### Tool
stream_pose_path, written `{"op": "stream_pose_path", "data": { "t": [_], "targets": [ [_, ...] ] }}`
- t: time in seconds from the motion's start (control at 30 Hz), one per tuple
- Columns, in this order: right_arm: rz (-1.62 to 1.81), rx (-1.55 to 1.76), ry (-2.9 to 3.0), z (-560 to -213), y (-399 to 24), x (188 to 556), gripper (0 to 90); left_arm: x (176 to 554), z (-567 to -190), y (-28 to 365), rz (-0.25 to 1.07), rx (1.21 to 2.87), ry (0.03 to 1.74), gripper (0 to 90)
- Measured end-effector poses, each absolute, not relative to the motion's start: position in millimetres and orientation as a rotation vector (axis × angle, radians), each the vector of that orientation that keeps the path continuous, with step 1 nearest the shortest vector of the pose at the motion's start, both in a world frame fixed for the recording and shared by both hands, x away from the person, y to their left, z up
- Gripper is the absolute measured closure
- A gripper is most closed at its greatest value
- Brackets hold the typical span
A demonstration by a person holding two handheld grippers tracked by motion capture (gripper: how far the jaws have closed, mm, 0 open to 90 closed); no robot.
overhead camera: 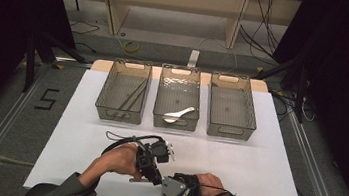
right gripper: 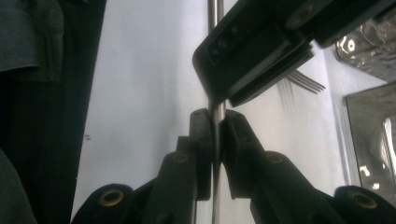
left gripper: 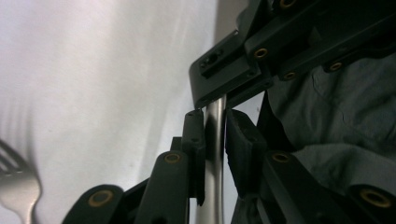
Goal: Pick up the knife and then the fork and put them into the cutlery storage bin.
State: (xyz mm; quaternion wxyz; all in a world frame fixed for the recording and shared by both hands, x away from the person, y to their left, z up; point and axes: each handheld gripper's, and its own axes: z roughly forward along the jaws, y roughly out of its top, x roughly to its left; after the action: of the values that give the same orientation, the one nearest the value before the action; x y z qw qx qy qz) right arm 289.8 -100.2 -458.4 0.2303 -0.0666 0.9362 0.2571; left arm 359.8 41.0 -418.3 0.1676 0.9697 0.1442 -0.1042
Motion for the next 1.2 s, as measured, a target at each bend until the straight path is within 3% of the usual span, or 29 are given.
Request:
{"op": "stream_pose_path", "data": {
  "t": [0.53, 0.93, 1.2],
  "targets": [
    [0.734, 0.003, 2.615, -455, -117, 302, 83.6, 372, -394, 84, -0.102, 2.555, 0.561, 62.7],
    [0.791, 0.302, 2.546, -442, -157, 330, 83.6, 379, -400, 126, 0.117, 2.348, 0.744, 28.8],
    [0.819, 0.451, 2.481, -427, -185, 348, 83.6, 375, -418, 145, 0.162, 2.306, 0.810, 21.7]
  ]
}}
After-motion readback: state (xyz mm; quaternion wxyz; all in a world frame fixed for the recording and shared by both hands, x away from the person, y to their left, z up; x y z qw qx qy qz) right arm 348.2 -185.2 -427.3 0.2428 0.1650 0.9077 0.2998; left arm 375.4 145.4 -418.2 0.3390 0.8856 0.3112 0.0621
